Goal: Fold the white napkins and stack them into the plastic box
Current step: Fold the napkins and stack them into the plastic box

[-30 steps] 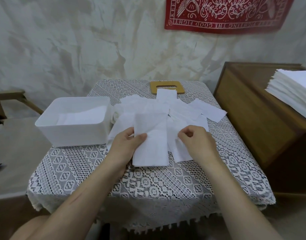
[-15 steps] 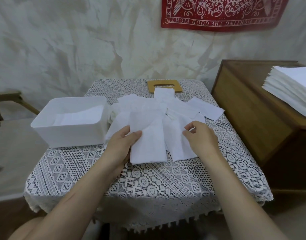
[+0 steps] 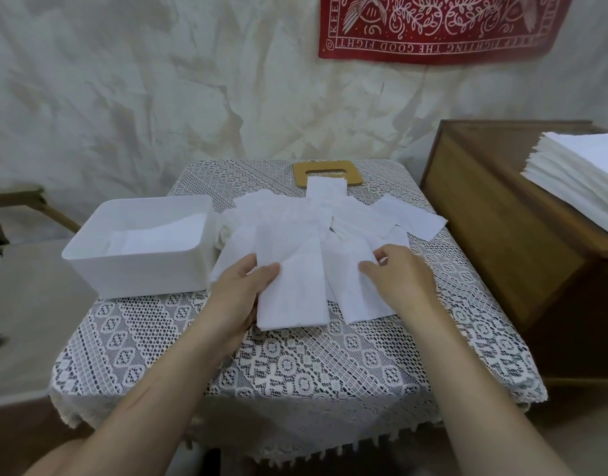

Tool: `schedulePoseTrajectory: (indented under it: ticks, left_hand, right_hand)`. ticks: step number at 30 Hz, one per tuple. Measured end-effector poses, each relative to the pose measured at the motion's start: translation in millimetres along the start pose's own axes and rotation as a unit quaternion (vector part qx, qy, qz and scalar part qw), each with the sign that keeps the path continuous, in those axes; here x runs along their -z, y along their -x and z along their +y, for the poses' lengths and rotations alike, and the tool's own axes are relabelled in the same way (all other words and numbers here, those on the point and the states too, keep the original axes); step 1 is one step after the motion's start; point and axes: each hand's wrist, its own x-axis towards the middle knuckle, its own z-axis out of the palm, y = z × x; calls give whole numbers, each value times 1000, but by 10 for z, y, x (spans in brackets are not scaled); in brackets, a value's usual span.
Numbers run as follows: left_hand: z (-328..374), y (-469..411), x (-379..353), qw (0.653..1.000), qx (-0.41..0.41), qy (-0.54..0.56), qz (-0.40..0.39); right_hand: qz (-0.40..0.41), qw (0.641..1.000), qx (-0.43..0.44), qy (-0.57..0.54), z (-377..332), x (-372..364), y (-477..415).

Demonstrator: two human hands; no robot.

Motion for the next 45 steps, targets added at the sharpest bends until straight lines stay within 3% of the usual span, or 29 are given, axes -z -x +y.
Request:
schedulePoseTrajectory:
  ticks: [6,13,18,23,26,32,38,45]
  left_hand:
    - [27,-11,37,1000,-3,-8,-2]
    - [45,-4,32,1000,-9,-13,-3]
    - [26,23,19,1000,-6,-11,-2]
    - [25,20,21,1000,-1,-13,6]
    - [32,16,18,1000,2,-4,13]
    - [23,6,-9,1000,6,9,27]
    - [0,11,-111,999,-1,48,16]
    - [12,34,-144,998,-16,64,18]
  right_hand:
    - [-27,999,9,15,-36,-11,-77]
    - [-43,981,-1,-192,10,131,-75]
    - [-90,976,-32,-198,147,160,-1]
    - [-54,974,-10,-219,114,194,20]
    - [-47,947,5,-319,32,312,92]
    - [-124,874,-8,-470,-143,412,232]
    - [-172,862,-3,-476,-367,175,374]
    - [-164,875,9,-456,-477,1,396]
